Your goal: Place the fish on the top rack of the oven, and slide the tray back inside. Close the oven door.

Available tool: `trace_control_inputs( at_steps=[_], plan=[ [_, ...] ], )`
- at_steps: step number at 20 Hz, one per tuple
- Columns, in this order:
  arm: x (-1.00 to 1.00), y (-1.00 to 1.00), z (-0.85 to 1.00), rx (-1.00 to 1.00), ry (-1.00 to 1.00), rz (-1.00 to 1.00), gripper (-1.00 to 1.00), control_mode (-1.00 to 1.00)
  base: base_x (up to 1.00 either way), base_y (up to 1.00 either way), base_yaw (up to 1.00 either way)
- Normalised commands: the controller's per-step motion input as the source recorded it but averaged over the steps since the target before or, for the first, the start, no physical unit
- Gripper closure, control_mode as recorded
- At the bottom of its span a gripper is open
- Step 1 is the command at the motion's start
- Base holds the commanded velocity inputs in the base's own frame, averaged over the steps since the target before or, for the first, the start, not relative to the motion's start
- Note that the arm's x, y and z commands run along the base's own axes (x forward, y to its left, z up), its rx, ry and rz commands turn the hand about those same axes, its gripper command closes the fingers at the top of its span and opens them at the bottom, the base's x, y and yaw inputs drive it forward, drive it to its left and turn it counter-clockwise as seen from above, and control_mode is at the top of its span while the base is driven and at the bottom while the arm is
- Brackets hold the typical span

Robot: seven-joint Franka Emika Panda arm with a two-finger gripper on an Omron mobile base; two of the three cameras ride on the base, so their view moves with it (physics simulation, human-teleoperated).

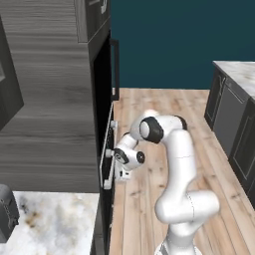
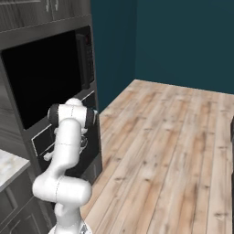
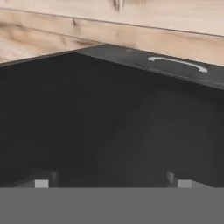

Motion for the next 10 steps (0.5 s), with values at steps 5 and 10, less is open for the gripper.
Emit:
trace_control_inputs(
  at_steps=[5, 10],
  plan=[
    [0.19, 0.86, 0.86, 0.11, -0.39, -0.02, -1.0, -1.0, 0.0, 0.0, 0.0],
    [-0.02, 0.13, 1.0, 0.13, -0.41, -0.02, -1.0, -1.0, 0.0, 0.0, 0.0]
  ],
)
